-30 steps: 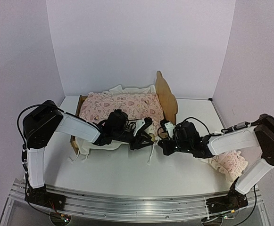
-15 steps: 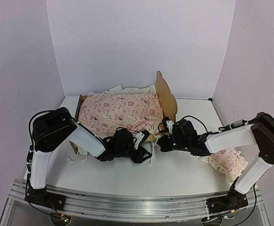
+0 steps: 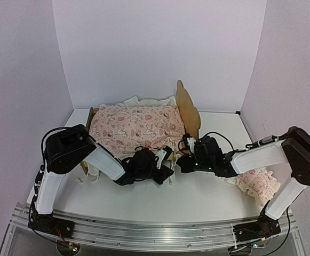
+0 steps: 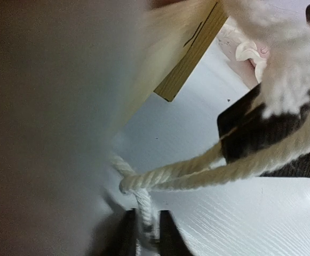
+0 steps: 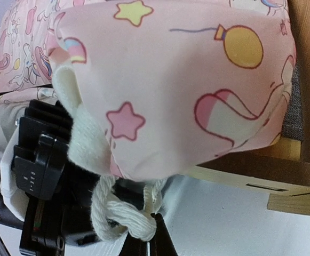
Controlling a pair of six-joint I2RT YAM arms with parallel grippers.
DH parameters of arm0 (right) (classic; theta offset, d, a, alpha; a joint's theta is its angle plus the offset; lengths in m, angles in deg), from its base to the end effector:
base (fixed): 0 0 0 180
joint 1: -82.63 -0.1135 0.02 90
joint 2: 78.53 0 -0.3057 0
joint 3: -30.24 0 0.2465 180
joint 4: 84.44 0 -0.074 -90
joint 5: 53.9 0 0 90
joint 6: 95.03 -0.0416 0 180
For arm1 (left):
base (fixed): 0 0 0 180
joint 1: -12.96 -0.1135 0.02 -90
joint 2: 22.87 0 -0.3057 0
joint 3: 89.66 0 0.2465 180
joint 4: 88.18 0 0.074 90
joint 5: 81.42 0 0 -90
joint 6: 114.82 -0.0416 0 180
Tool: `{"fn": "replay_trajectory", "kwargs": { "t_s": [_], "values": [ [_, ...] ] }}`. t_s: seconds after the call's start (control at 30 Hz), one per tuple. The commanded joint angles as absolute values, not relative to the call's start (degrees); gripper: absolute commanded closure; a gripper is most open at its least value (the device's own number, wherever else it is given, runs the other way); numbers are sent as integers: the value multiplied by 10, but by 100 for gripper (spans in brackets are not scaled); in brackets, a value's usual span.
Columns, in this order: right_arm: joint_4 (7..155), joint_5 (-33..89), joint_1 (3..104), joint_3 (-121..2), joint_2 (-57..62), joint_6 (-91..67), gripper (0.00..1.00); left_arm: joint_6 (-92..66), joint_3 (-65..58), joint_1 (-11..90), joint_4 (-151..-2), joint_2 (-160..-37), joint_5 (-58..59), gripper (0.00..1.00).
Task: Set up the pet bed
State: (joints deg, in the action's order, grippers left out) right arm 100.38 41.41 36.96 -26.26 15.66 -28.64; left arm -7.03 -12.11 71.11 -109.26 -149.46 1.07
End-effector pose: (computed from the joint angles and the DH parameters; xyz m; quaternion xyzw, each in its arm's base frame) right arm 0.2364 0.2365 0.2050 -0.1461 0.8654 0.2380 0.4161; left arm 0.2411 -0.3984 0.1188 0.3267 0.7910 -0.3606 0.3709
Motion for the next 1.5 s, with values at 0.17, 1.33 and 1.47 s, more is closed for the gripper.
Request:
{"fn": "replay_trajectory", "kwargs": {
  "t_s": [0.17,1.33,1.47],
  "values": [
    [878,538,375,-289,66,-207,100,-54,-125,678,-855,-1442,-1,100],
    [713,502,407,-397,-16,-117,100,-293,-202,655,-904,-1360,-137,99],
    [707,378,403,-335,-27,-211,100,-313,-199,657,-919,-1358,-155,90]
  ]
}}
